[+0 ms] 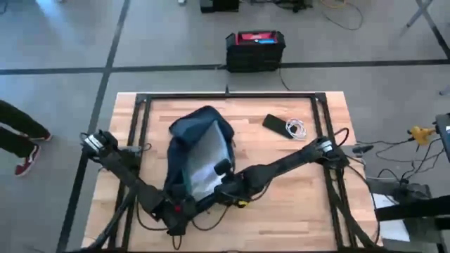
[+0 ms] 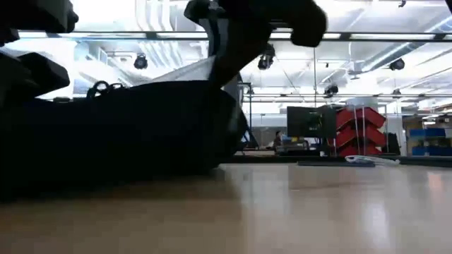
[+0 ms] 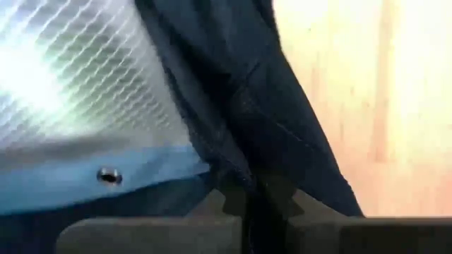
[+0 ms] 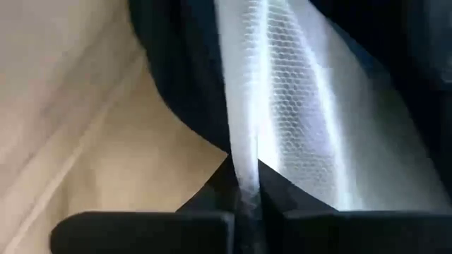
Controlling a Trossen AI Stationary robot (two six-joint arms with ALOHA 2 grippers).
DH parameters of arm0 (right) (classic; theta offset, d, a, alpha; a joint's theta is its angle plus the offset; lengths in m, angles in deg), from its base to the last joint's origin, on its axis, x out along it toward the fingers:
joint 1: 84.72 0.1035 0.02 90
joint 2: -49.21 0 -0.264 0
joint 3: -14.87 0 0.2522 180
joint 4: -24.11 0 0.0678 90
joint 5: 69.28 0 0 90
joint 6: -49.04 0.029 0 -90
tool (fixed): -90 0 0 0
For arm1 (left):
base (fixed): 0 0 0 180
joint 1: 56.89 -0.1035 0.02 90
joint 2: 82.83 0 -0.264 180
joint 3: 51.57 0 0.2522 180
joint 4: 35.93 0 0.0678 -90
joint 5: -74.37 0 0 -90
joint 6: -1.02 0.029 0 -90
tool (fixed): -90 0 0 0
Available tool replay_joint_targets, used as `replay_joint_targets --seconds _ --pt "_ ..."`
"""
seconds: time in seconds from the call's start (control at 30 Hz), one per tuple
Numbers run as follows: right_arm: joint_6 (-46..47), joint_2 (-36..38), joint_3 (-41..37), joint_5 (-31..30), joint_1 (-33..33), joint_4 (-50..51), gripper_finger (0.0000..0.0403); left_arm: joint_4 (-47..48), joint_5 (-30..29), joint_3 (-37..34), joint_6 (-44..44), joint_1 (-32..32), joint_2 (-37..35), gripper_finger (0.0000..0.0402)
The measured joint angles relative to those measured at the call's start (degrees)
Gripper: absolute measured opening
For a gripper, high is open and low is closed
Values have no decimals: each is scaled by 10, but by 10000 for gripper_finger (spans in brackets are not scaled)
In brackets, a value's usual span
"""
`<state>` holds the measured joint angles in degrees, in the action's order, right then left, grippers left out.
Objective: Unpack backpack
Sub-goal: Put the white zip bag into the black backpack
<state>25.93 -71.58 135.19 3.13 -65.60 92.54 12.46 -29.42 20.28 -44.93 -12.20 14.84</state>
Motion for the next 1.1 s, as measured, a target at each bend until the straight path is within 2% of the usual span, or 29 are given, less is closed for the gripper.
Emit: replay_joint_targets --seconds 0.2,0.3,0.53,0.6,0.77,0.93,1.03,1.1 --pt "-3 0 0 4 -2 17 12 6 4 0 -6 0 0 0" --pt "-1 -3 -3 25 -5 20 34 11 12 0 -10 1 0 0" --pt "29 -42 -18 28 -26 -13 81 6 15 0 -12 3 0 0" --pt "39 -57 -19 21 -33 -35 76 -5 15 0 -12 4 0 0" --pt "46 -57 -11 18 -36 -98 9 -25 13 0 4 8 0 0" --pt "110 -50 4 28 -36 -240 1 -27 -17 0 32 8 0 0" --pt "179 -59 -7 67 -41 -354 1 -32 -62 5 46 6 -1 0" --pt "209 -76 -10 76 -45 -382 1 -33 -94 20 58 7 -1 0"
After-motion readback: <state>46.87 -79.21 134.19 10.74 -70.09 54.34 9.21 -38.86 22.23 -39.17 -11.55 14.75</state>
